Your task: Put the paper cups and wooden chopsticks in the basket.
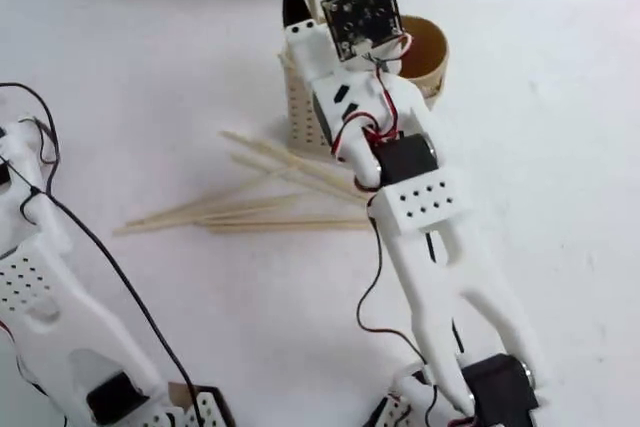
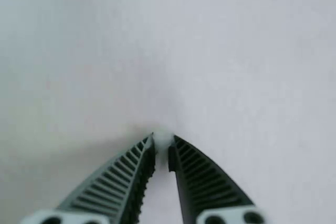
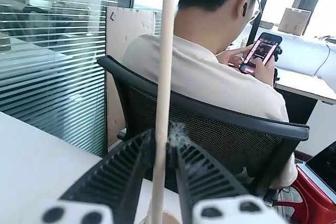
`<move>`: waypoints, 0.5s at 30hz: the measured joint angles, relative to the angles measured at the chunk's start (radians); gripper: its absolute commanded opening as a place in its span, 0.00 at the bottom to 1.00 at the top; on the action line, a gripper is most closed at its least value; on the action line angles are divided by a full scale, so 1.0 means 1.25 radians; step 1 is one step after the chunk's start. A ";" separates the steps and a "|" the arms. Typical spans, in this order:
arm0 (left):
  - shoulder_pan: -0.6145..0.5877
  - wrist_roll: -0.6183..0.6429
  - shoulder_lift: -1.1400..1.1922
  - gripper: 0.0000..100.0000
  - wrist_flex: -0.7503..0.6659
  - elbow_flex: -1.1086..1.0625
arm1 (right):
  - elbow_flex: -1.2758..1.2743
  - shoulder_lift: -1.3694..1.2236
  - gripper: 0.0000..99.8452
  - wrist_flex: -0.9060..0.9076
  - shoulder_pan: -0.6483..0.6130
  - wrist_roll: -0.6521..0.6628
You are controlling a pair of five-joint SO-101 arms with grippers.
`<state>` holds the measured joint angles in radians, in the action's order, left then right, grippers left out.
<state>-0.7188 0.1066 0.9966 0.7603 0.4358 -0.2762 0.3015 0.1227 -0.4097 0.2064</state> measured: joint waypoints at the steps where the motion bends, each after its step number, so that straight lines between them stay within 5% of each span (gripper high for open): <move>1: 0.000 0.000 0.000 0.08 0.000 0.000 | 0.000 0.000 0.02 -0.001 0.007 0.000; 15: 0.000 0.000 0.000 0.08 0.000 0.001 | 0.000 -0.053 0.02 -0.027 0.068 -0.001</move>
<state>-0.7188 0.1066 0.9966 0.7603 0.4373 -0.2762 0.2355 0.0890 -0.3253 0.2048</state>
